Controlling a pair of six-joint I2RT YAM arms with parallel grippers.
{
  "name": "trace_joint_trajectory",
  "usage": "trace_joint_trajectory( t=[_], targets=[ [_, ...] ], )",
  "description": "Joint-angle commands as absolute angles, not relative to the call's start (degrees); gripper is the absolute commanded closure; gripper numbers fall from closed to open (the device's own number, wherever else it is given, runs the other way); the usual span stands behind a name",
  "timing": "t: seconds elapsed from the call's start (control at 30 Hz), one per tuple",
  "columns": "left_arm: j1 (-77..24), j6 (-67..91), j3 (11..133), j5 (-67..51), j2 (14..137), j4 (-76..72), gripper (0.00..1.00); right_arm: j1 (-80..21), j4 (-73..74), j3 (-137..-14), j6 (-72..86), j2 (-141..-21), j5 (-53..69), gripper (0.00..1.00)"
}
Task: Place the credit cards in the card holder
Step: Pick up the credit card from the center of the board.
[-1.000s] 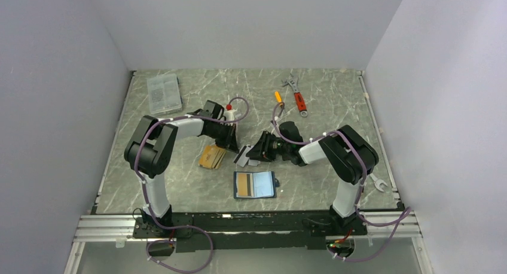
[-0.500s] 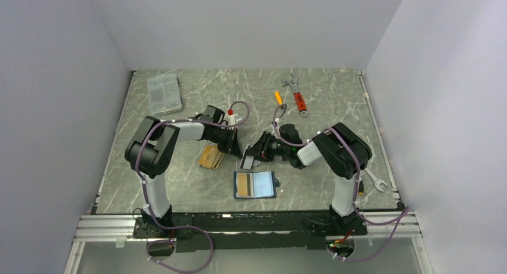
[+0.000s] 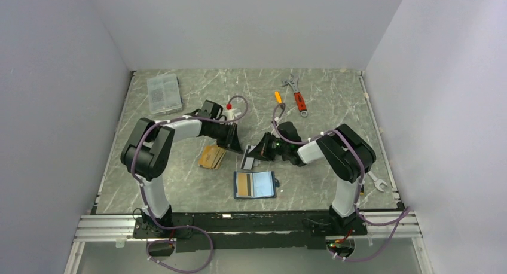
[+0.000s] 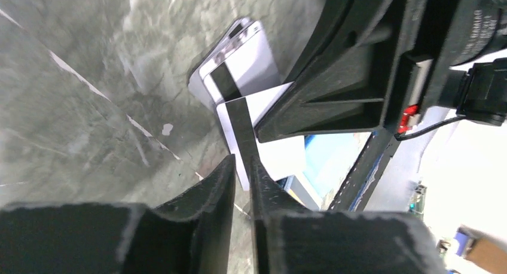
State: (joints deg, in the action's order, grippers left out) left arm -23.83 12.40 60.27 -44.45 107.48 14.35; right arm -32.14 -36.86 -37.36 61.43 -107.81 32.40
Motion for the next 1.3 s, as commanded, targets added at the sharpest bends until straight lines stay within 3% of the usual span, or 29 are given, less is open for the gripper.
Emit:
trace_joint_trajectory(
  t=[0.0, 0.17, 0.23, 0.27, 0.3, 0.73, 1.0, 1.27],
  targets=[
    [-22.4, 9.7, 65.6, -47.1, 100.2, 17.3, 0.74, -31.8, -25.4, -41.7, 53.9, -101.1, 29.9, 1.00],
    [-21.8, 7.4, 68.9, -49.8, 94.5, 21.0, 0.49, -31.5, -17.4, -43.5, 47.3, -93.6, 32.0, 1.00],
    [-21.8, 7.0, 68.3, -52.4, 92.4, 20.7, 0.28, -31.5, -15.4, -43.2, 44.9, -89.9, 33.8, 1.00],
    [-21.8, 6.8, 67.8, -53.6, 91.4, 20.1, 0.08, -31.5, -14.2, -42.9, 43.8, -88.3, 34.7, 1.00],
    [-21.8, 6.7, 67.0, -55.0, 90.5, 19.5, 0.02, -31.5, -13.4, -42.7, 42.9, -86.8, 35.5, 1.00],
    [-26.9, 3.3, 61.5, -66.5, 85.1, 17.9, 0.01, -31.4, -0.8, -42.0, 32.3, -68.2, 44.1, 1.00],
    [-29.5, 6.0, 59.6, -71.7, 83.3, 14.2, 0.01, -30.9, 1.1, -40.6, 31.9, -63.2, 45.3, 1.00],
    [-30.2, 8.6, 57.8, -73.6, 84.2, 10.2, 0.19, -30.1, -6.5, -38.7, 36.3, -62.1, 45.5, 1.00]
  ],
)
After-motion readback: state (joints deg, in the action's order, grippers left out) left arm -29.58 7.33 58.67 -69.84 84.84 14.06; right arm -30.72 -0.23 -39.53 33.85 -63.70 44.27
